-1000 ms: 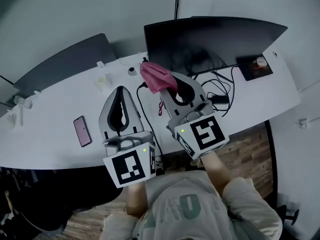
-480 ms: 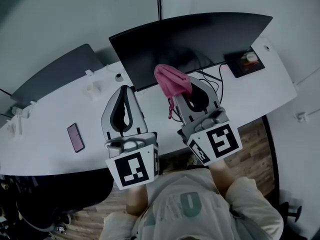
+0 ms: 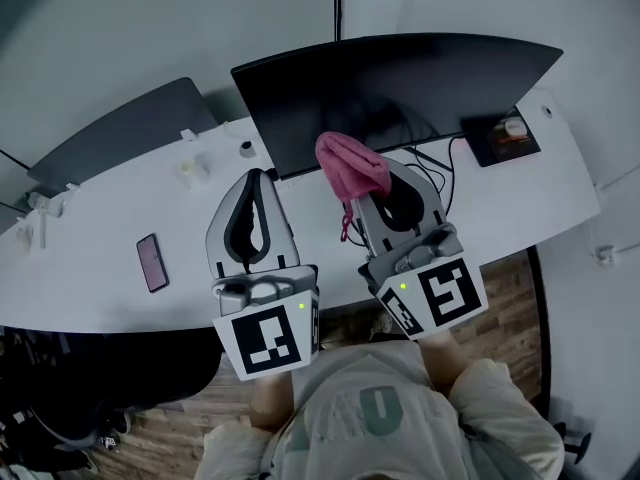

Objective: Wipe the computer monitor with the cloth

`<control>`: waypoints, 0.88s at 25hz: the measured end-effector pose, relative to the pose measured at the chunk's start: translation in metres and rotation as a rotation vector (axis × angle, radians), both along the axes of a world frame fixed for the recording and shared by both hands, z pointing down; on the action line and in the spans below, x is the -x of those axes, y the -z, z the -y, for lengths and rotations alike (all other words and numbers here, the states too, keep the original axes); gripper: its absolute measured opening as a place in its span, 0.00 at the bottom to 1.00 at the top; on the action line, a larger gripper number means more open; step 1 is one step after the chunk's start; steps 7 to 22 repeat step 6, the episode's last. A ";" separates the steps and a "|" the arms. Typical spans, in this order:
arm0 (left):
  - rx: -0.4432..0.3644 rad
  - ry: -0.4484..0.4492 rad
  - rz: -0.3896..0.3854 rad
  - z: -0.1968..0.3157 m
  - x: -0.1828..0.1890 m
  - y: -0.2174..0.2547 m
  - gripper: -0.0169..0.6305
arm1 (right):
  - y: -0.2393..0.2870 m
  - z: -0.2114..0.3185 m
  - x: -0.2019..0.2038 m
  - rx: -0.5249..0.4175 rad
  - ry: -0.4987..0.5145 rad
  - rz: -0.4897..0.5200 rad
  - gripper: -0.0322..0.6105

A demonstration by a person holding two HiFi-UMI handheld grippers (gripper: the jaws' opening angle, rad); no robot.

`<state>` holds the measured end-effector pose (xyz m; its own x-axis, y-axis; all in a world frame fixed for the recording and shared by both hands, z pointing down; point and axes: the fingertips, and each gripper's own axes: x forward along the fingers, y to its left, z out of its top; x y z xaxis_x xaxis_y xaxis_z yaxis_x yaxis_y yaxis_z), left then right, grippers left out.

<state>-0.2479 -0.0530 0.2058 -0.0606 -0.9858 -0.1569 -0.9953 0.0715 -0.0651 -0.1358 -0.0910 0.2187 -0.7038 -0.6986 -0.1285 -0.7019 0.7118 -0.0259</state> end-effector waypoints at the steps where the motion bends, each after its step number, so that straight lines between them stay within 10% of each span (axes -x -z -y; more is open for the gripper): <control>1: 0.000 0.004 0.001 -0.001 0.002 0.000 0.05 | 0.001 0.000 0.000 -0.002 0.001 0.002 0.13; 22: -0.007 0.017 0.007 -0.001 0.007 0.000 0.05 | 0.003 -0.001 0.001 -0.010 0.003 -0.001 0.13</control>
